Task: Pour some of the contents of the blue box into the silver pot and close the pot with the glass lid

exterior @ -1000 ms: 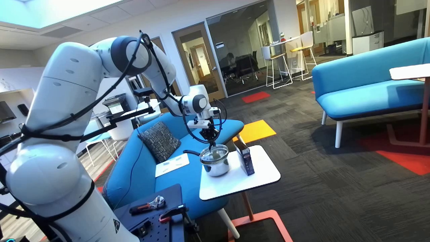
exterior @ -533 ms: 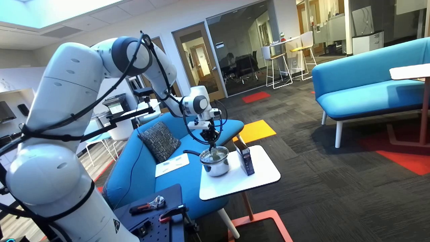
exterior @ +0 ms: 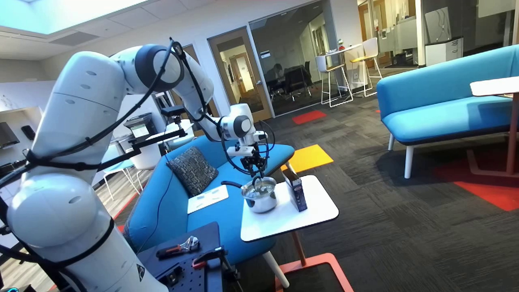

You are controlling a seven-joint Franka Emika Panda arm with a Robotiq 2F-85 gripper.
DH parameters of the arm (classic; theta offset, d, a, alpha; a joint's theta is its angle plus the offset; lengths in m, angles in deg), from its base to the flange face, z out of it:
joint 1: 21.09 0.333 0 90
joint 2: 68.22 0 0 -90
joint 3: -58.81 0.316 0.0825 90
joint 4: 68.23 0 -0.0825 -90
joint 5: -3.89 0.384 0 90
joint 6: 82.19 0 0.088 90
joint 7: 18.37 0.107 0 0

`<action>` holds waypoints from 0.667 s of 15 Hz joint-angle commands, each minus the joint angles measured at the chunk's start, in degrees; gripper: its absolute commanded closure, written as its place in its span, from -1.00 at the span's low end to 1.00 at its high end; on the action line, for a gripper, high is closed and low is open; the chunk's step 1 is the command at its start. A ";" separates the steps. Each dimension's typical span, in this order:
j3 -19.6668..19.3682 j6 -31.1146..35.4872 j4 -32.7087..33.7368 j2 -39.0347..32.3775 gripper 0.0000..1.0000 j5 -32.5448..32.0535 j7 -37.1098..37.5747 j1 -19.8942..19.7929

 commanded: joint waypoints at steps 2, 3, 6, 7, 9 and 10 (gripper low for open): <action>0.56 0.07 -4.01 4.58 -0.97 -0.13 -1.89 -1.02; 0.73 0.46 -5.94 6.45 -1.00 -0.18 -2.15 -1.35; 2.96 2.00 -13.06 13.31 -1.00 0.47 -6.64 -4.15; 3.91 2.51 -15.53 15.76 -1.00 0.85 -8.38 -5.39; 5.17 2.93 -19.57 20.34 -1.00 1.64 -10.12 -7.48; 5.81 3.16 -21.15 22.23 -1.00 2.23 -11.02 -8.55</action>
